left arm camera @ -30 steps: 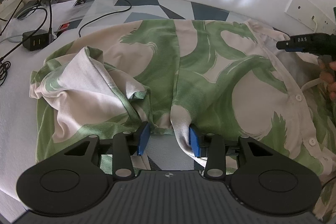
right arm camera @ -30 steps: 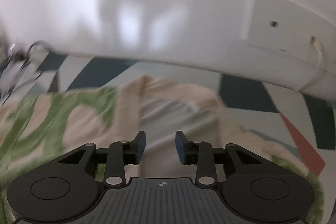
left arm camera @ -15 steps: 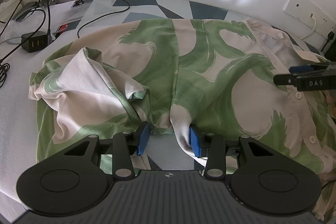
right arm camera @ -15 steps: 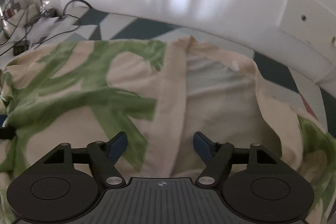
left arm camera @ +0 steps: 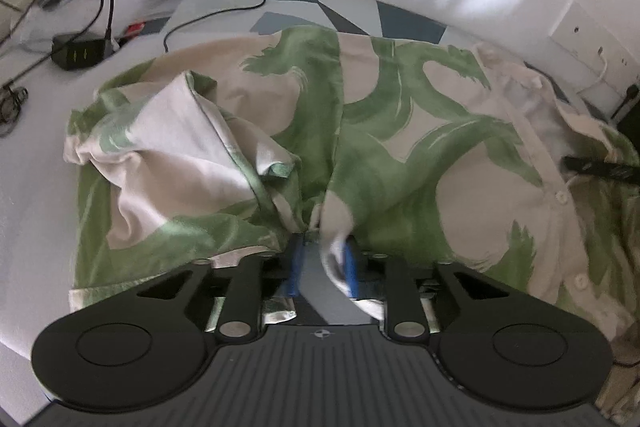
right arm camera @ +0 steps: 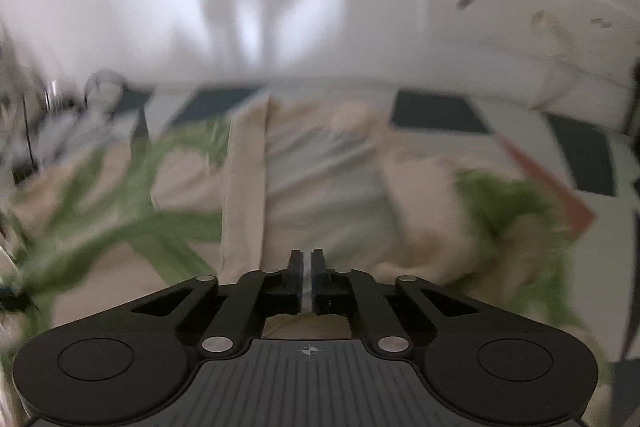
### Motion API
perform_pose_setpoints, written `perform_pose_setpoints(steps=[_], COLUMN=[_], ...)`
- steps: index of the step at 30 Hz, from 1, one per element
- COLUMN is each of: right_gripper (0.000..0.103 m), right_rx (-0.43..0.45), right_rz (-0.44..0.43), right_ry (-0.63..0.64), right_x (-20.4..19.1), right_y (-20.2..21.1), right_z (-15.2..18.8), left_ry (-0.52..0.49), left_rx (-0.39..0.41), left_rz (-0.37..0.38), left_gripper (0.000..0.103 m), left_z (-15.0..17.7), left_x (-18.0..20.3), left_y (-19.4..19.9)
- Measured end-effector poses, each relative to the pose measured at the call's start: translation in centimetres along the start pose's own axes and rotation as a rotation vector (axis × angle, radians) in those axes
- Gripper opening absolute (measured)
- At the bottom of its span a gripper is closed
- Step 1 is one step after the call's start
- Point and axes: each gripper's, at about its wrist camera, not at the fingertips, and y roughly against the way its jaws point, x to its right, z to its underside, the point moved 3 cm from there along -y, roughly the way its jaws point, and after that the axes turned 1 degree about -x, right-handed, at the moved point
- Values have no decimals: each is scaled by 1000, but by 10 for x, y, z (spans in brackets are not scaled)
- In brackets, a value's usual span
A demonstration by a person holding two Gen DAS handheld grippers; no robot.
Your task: Fold clothes
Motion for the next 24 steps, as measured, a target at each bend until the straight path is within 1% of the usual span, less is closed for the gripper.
perform_pose_setpoints(steps=[2, 4, 6, 7, 8, 9, 10, 11, 12, 16, 19, 22, 24], right_gripper=[9, 15, 22, 23, 25, 28, 30, 33, 33, 34, 34, 35, 35], right_rx=[52, 80, 77, 69, 61, 57, 54, 49, 43, 22, 22, 56, 101], right_rz=[24, 63, 96, 106, 118, 133, 149, 159, 162, 168, 201, 236, 268], right_ry=[-38, -70, -94, -100, -103, -106, -111, -118, -129, -174, -195, -248, -285], right_x=[17, 38, 59, 69, 77, 85, 92, 98, 102, 112, 116, 124, 131], right_y=[26, 47, 65, 73, 80, 85, 90, 95, 98, 108, 120, 139, 159], right_z=[-5, -9, -8, -5, -2, 2, 6, 12, 19, 47, 62, 66, 65], left_ry=[-16, -33, -46, -50, -53, -50, -44, -42, -43, -86, -128, -135, -141], left_rx=[11, 22, 58, 77, 95, 108, 118, 128, 134, 109, 77, 43, 23], left_rz=[-10, -21, -34, -40, -46, -44, -44, -46, -46, 1, 21, 52, 68], left_gripper=[35, 37, 37, 38, 45, 50, 58, 62, 63, 67, 70, 73, 76], left_z=[-1, -1, -3, -5, -7, -11, -13, -15, -17, -22, -18, -11, -6], left_x=[2, 4, 11, 15, 20, 24, 28, 32, 37, 61, 83, 103, 114], left_y=[4, 8, 18, 23, 28, 31, 34, 36, 38, 36, 27, 17, 13])
